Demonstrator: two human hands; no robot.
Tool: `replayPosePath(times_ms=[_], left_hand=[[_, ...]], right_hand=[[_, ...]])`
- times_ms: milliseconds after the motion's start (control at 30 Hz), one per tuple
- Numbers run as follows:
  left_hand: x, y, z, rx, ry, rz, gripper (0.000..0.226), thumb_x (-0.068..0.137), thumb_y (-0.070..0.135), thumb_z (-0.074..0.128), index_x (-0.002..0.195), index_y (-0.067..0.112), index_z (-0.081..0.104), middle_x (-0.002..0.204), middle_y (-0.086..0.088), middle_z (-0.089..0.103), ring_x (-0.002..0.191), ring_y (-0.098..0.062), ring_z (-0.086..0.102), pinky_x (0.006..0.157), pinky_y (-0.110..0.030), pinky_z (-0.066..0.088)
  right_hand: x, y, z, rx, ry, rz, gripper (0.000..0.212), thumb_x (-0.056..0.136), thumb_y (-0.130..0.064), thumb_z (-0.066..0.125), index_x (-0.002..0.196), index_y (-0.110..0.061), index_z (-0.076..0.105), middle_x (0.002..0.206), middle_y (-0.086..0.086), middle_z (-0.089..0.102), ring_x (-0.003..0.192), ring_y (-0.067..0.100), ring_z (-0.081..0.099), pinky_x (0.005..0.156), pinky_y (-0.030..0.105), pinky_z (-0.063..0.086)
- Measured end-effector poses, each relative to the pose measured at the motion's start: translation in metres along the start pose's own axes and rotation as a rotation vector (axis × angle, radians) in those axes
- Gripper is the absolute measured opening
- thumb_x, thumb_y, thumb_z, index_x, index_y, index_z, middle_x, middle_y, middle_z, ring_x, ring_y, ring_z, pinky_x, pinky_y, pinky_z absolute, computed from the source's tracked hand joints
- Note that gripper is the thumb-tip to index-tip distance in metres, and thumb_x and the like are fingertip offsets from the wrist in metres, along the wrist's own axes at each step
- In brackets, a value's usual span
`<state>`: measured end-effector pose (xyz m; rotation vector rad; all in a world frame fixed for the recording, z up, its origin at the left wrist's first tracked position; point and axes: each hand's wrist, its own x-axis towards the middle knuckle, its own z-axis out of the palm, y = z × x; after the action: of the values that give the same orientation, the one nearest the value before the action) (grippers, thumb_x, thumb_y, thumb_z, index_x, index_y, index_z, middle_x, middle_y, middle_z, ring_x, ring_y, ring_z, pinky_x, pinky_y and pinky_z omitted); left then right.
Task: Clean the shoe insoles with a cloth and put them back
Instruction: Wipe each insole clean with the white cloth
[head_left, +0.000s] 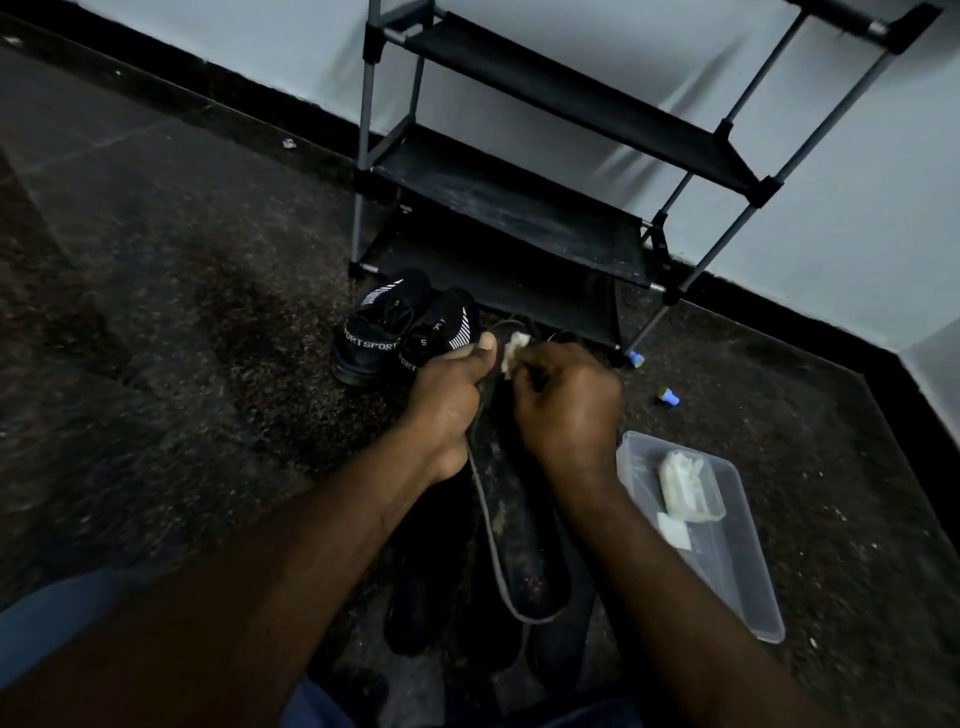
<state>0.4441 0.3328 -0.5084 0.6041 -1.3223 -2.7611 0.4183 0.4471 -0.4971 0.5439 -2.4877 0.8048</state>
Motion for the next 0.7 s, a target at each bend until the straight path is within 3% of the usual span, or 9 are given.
replayPosePath(times_ms=[67,200,367,533,633,700], left_hand=[[0.0,0.0,0.0,0.003,0.004,0.0,0.033,0.107,0.028,0.053,0.121,0.005,0.071,0.11,-0.015,0.077,0.1,-0.028,0.075,0.079,-0.032,0.061],[0.001,0.003,-0.004,-0.018,0.051,0.0,0.031,0.106,0.028,0.054,0.114,0.004,0.072,0.102,-0.013,0.076,0.094,-0.025,0.071,0.08,-0.032,0.058],[-0.001,0.001,-0.001,-0.012,0.026,-0.021,0.035,0.107,0.032,0.052,0.122,0.006,0.07,0.111,-0.015,0.077,0.098,-0.027,0.075,0.077,-0.032,0.06],[-0.002,0.005,-0.006,-0.03,0.039,-0.01,0.03,0.107,0.029,0.053,0.115,0.007,0.072,0.103,-0.01,0.078,0.09,-0.02,0.074,0.076,-0.029,0.061],[-0.002,0.003,-0.001,-0.023,0.018,-0.018,0.032,0.108,0.03,0.051,0.113,0.008,0.074,0.102,-0.012,0.079,0.087,-0.021,0.076,0.071,-0.029,0.061],[-0.002,0.004,-0.002,-0.027,0.02,-0.011,0.03,0.108,0.028,0.051,0.108,0.01,0.074,0.094,-0.007,0.08,0.081,-0.016,0.076,0.066,-0.025,0.06]], right_hand=[[0.002,-0.002,-0.001,0.02,0.06,0.087,0.011,0.082,-0.008,0.072,0.09,-0.014,0.077,0.088,0.005,0.072,0.079,0.022,0.067,0.07,0.02,0.04],[-0.015,-0.013,0.01,-0.011,-0.114,-0.097,0.012,0.084,-0.011,0.07,0.092,-0.016,0.078,0.088,0.004,0.07,0.079,0.02,0.064,0.072,0.025,0.046],[0.0,-0.005,0.006,0.076,0.082,0.12,0.012,0.082,-0.007,0.073,0.09,-0.014,0.079,0.089,0.004,0.071,0.077,0.021,0.068,0.073,0.023,0.048],[-0.009,-0.012,0.011,0.012,-0.071,-0.084,0.013,0.085,-0.014,0.07,0.095,-0.016,0.079,0.09,0.004,0.07,0.079,0.019,0.065,0.071,0.021,0.043],[0.004,-0.005,0.006,0.052,0.051,0.089,0.014,0.083,-0.009,0.072,0.094,-0.015,0.08,0.092,0.005,0.074,0.08,0.02,0.069,0.072,0.014,0.038],[0.0,-0.014,0.009,0.034,0.032,0.074,0.012,0.083,-0.009,0.072,0.091,-0.014,0.078,0.09,0.006,0.072,0.077,0.021,0.067,0.069,0.017,0.04]])
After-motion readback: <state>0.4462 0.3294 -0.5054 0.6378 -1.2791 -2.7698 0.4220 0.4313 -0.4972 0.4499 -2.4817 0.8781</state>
